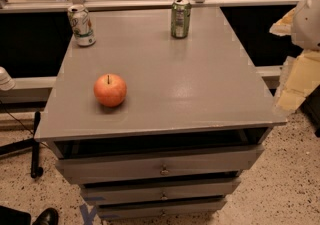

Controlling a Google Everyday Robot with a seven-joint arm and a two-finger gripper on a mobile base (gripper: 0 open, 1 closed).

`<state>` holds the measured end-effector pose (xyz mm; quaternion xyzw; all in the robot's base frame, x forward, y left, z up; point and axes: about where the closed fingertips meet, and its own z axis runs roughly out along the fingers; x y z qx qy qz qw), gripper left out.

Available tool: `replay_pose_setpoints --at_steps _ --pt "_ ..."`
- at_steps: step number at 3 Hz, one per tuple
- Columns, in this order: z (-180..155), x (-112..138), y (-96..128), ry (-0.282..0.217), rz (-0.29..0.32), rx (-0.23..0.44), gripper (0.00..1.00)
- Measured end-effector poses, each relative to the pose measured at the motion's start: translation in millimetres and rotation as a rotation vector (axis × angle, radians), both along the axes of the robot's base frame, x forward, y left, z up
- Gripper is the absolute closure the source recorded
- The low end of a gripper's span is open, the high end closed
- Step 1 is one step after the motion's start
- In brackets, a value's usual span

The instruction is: Move green can near apple

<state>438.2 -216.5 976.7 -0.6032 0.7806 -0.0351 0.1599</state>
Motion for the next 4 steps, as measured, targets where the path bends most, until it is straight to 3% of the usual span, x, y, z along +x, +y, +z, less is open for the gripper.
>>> replay_pose_setpoints --at_steps 1,2,3,4 --pt "0.0 0.0 0.0 0.0 0.0 0.0 0.0" --pt "-6.9 12.6 4.1 -0.04 0.009 0.041 0.0" --pt "-26.8 50.4 17.5 -0.108 0.021 0.141 0.0" --pt "-45.2 113.5 34.8 -0.189 -0.01 0.293 0.0"
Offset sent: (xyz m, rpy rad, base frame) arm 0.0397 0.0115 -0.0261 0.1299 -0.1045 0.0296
